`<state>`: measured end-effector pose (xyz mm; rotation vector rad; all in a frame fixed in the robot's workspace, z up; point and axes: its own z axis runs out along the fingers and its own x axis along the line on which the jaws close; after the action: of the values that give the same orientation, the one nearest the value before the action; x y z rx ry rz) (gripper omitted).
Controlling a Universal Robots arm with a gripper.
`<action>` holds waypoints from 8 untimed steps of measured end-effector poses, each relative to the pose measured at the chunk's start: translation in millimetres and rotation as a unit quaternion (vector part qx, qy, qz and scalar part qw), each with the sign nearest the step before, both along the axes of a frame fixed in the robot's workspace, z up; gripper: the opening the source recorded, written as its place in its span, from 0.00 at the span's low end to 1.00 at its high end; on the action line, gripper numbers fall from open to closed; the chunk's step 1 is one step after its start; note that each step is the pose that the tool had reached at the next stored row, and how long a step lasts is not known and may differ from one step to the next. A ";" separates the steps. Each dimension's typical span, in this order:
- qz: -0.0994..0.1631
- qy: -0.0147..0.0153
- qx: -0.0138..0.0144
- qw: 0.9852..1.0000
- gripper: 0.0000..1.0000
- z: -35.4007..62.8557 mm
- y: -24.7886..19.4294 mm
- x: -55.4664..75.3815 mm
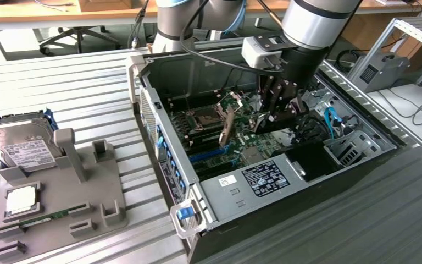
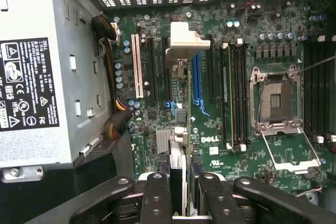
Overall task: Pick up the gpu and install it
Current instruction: 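Insert the gpu into the slot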
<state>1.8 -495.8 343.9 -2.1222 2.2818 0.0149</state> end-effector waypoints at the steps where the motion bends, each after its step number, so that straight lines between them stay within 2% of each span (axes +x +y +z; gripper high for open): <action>1: -0.001 0.000 0.000 1.000 0.26 -0.2 0.1 -0.2; 8: -0.008 0.000 0.000 1.000 0.26 -0.8 4.8 -3.2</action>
<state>-1.4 -491.0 343.1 -2.1050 2.2977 0.0145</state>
